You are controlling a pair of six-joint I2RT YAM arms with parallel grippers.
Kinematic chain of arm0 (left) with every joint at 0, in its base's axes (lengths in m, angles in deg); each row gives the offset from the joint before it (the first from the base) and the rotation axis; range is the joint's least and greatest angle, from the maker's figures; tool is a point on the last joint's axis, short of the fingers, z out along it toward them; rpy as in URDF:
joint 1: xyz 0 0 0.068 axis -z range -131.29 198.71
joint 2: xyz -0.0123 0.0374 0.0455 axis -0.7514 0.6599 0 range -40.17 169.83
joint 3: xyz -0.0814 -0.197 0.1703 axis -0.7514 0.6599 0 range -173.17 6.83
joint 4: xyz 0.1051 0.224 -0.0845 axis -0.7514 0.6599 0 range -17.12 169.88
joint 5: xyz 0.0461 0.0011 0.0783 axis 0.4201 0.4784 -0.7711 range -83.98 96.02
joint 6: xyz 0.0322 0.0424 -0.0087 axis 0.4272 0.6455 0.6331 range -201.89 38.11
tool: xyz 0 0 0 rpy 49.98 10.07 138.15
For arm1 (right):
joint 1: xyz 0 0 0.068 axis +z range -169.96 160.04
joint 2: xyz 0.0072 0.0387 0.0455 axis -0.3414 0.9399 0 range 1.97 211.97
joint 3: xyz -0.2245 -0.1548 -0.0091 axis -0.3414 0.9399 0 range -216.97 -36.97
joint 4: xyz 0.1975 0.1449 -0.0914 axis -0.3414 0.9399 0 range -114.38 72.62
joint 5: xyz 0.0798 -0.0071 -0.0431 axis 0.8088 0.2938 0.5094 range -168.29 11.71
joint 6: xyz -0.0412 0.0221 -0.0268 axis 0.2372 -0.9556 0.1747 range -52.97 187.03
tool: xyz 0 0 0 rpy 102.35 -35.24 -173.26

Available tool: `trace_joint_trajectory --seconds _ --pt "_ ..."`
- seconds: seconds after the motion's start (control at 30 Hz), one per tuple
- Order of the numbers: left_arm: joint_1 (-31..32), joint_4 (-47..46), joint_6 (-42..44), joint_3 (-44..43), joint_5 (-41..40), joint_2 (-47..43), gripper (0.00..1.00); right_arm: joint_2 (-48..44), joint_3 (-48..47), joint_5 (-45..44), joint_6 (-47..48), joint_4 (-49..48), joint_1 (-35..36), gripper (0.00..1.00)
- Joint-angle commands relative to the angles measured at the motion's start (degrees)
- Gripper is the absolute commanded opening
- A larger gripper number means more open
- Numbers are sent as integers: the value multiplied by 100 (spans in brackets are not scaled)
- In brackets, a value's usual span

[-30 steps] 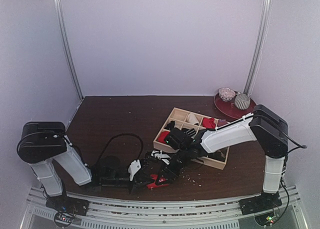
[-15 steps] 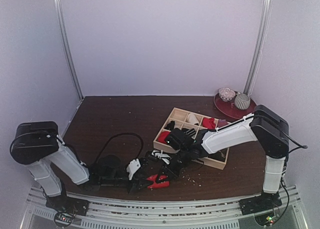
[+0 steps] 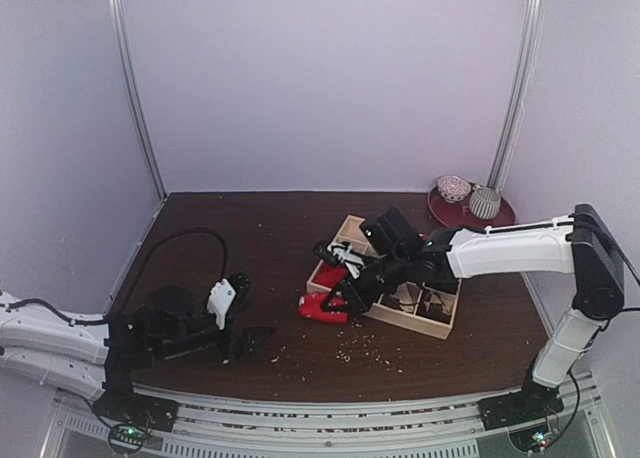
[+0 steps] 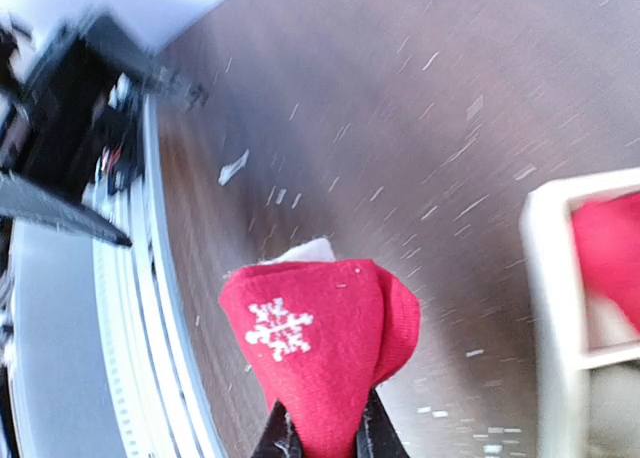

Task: Roll the socks
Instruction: Pick up the pair of socks from the center of the board, then place a pair of socks in the storage box.

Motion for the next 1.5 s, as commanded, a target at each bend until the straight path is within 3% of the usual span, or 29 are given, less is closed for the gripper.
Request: trace_joint_trajectory --seconds 0.0,0.1,0.43,0.8,1.0,1.27,1.47 --pt "-62 760 -160 -112 -449 -502 82 -472 -341 -861 -160 155 -389 0" --pt "-79 852 -116 -248 -469 -586 97 -569 -513 -1424 -77 195 -793 0" --pt "-225 661 -2 -890 -668 -150 98 132 -1298 -1980 568 -35 -1934 0" --pt "-253 631 410 -1505 -531 1137 98 2035 -2599 -2782 272 -217 -1960 0" --pt "-256 309 409 -1233 -443 936 98 2484 -3010 -3370 -204 -336 -1958 0" --pt "-255 329 481 -1069 -302 856 98 3202 -3803 -3552 -566 254 -1958 0" --pt "-255 288 473 -822 -301 626 98 3048 -3313 -3716 -958 318 -1892 0"
